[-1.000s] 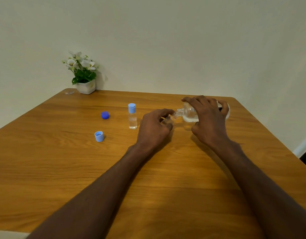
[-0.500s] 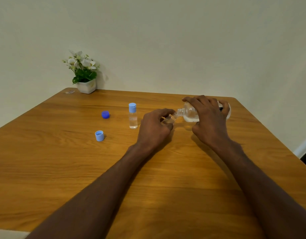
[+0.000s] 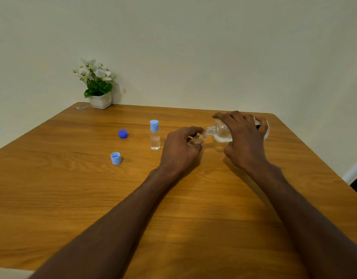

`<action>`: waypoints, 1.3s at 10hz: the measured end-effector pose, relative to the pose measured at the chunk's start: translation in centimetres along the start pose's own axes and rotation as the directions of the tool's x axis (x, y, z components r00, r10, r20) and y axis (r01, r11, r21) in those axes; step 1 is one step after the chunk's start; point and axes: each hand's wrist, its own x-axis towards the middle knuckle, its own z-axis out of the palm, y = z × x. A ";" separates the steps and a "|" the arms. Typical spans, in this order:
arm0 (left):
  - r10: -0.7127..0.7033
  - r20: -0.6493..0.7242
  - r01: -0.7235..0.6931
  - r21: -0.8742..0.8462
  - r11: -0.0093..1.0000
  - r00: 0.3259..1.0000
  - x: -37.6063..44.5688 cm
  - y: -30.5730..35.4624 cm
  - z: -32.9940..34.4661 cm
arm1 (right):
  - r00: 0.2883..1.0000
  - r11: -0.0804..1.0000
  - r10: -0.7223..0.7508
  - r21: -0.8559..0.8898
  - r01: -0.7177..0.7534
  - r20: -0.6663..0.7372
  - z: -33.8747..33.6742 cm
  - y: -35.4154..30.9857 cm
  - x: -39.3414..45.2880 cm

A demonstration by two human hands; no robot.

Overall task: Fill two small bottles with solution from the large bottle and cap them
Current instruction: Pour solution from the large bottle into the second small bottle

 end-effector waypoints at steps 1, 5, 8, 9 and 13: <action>-0.005 0.002 0.005 0.006 1.000 1.000 0.0 0.0 0.0 | 1.000 1.000 0.000 0.003 0.000 -0.002 0.0 0.0 0.0; -0.002 0.002 0.002 0.002 1.000 1.000 0.0 0.1 -0.1 | 1.000 1.000 0.003 -0.004 -0.003 -0.006 0.1 -0.1 0.0; 0.000 0.009 0.000 0.010 1.000 1.000 -0.1 0.4 -0.2 | 1.000 1.000 0.005 -0.011 -0.005 -0.005 0.1 0.0 0.0; -0.003 0.009 0.003 0.009 1.000 1.000 -0.1 0.5 -0.3 | 1.000 1.000 0.004 -0.011 -0.004 -0.002 0.1 0.0 0.0; -0.016 0.004 0.016 -0.003 1.000 1.000 0.0 0.2 -0.1 | 1.000 1.000 0.008 -0.011 -0.008 -0.004 -0.1 -0.1 0.0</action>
